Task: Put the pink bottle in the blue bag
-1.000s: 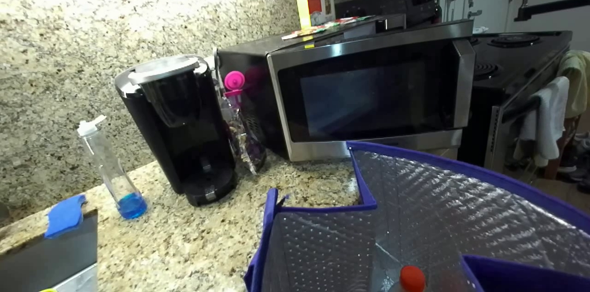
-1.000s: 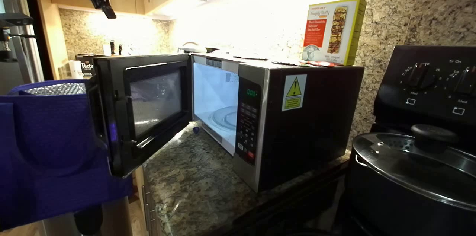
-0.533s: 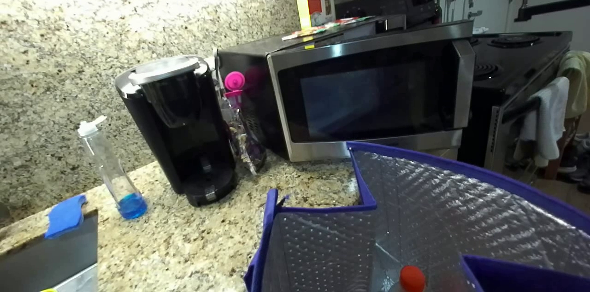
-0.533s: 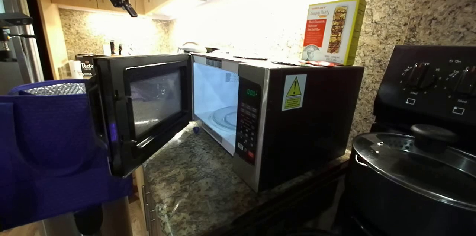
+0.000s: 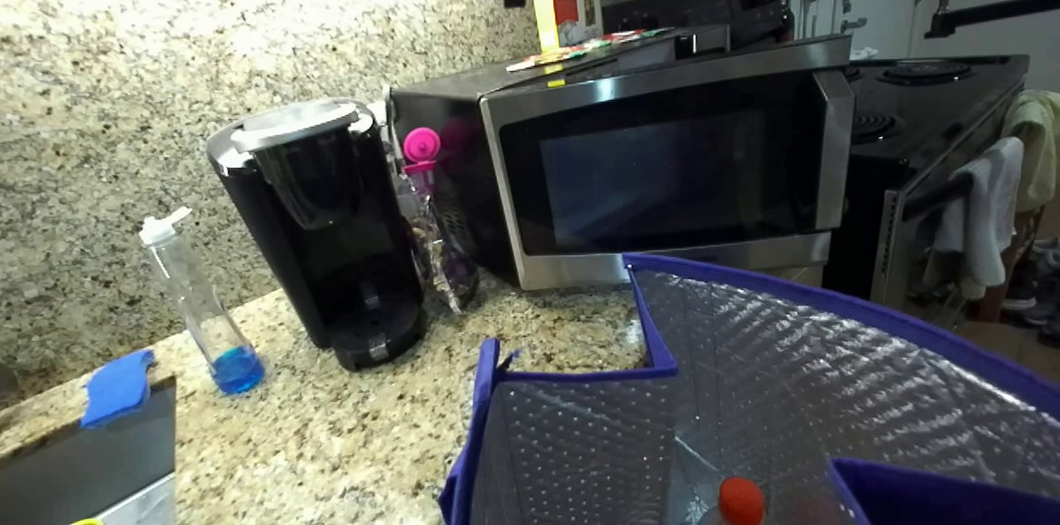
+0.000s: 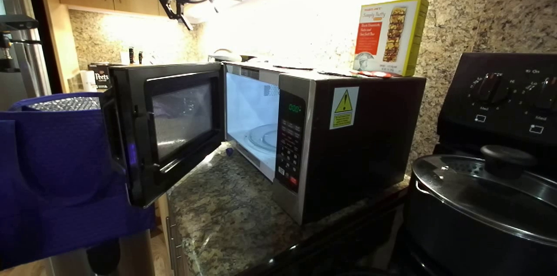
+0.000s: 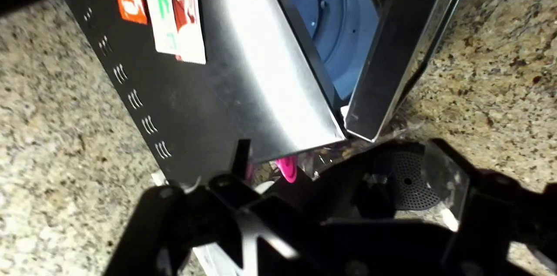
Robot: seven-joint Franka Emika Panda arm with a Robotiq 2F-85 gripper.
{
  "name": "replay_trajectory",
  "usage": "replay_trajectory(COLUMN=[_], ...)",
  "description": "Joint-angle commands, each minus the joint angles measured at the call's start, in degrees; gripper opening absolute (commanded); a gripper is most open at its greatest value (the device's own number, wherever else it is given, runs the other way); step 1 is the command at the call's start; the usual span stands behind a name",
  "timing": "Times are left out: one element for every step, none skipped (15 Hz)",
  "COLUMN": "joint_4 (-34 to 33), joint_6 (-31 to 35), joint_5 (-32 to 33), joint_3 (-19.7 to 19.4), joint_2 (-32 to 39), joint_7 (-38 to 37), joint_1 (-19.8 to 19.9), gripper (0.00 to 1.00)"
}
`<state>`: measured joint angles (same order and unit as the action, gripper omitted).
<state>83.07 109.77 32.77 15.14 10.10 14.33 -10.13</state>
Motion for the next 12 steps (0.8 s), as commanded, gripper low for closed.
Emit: replay_trajectory(joint_4=[-11.50,-13.27,-14.20,-9.17,-10.62,-11.57,-12.07,-12.34,-12.51,-12.74,-13.45,-14.90], joint_6=[-0.72,-0.71,-1.58,-0.03,-0.06,-0.08,-0.10,-0.13,-0.15,0.20,0.24,0.89], joint_5=[-2.87,-3.95,-4.94,-2.50,-3.17,-3.33,-3.37,-3.39,-3.42,-3.39,-2.83,-3.60], joint_3=[-0.52,-0.51,-0.55,-0.13,-0.17,-0.21,-0.21,-0.24,-0.26,-0.12,-0.16,0.21], joint_2=[9.65,11.34,12.14,9.08,10.48,11.36,11.75,11.85,11.84,12.39,13.26,14.85], joint_7=[10.87,13.65,16.77,10.28,12.27,13.22,13.67,14.01,14.29,16.26,17.86,20.59], joint_1=[-3.06,-3.60,-3.98,-3.06,-3.48,-3.68,-3.72,-3.71,-3.71,-3.45,-3.43,-2.93], gripper=[1.00,1.00,1.00,1.00,1.00,1.00,1.00,1.00,1.00,1.00,1.00,1.00])
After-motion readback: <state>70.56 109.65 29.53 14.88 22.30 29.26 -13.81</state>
